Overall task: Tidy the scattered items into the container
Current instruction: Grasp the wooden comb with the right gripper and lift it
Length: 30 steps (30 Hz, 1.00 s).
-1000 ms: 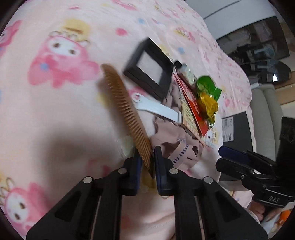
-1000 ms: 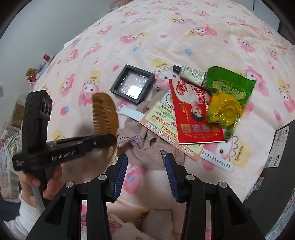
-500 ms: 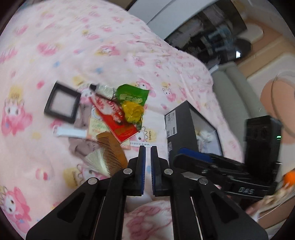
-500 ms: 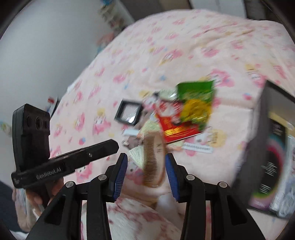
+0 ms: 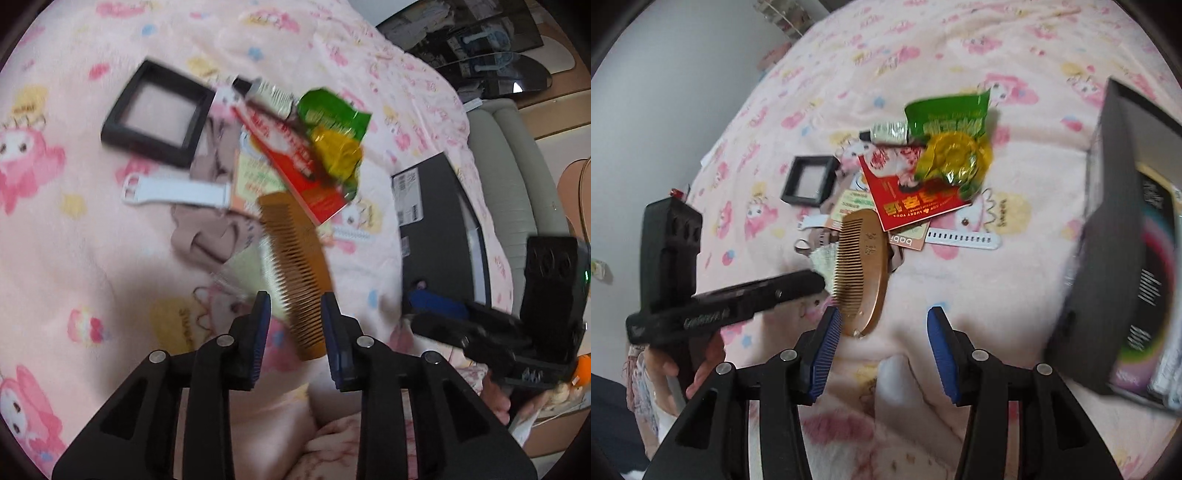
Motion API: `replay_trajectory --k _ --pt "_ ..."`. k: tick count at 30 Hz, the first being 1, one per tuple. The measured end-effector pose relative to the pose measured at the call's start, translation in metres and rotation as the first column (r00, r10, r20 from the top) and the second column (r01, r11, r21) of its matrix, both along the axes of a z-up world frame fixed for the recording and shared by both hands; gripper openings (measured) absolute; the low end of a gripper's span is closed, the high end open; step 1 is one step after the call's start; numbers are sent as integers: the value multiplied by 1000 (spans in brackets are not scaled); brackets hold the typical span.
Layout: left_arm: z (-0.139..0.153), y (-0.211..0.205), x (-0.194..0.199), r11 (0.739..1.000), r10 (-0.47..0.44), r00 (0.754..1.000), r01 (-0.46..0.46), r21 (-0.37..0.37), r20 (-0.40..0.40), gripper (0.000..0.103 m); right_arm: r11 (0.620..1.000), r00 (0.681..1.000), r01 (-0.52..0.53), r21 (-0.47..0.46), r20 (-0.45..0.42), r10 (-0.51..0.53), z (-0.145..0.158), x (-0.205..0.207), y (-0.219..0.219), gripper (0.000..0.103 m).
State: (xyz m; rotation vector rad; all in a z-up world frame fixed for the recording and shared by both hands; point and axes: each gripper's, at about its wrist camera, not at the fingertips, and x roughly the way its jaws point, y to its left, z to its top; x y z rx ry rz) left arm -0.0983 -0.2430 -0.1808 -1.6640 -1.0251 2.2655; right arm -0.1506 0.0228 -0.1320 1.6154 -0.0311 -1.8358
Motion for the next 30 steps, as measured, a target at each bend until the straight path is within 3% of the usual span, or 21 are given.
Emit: replay_trajectory --k 7,9,11,12,18,21,23,25,30 --pt "-38 -5 -17 992 3 999 -8 129 35 34 998 990 -56 19 132 53 -56 -22 -35 44" --pt "-40 -7 -21 992 9 999 -14 129 34 31 997 982 -83 -2 169 82 -65 -26 -41 44" --pt "-38 -5 -25 989 -8 1000 6 151 13 14 994 979 -99 -47 173 105 -65 -29 -42 43" --pt "-35 -4 -26 989 -14 1000 13 149 4 15 990 976 -108 -86 182 123 -64 -29 -43 33" --pt "10 6 -27 993 -52 995 60 106 -80 13 979 984 -57 -196 157 88 -41 -21 -23 30" --pt "41 22 -25 994 -89 988 95 45 -123 13 963 991 -53 -264 106 83 -11 -8 -12 21" --pt "65 35 -21 991 -124 978 131 29 -169 0 963 997 -49 -266 48 64 10 2 -2 21" --pt "85 50 -19 987 -161 967 160 -21 -195 0 957 999 -39 -287 23 47 27 5 11 21" --pt "99 83 -29 973 -214 964 195 -124 -161 2 960 1000 8 -281 -18 -13 46 21 43 21"
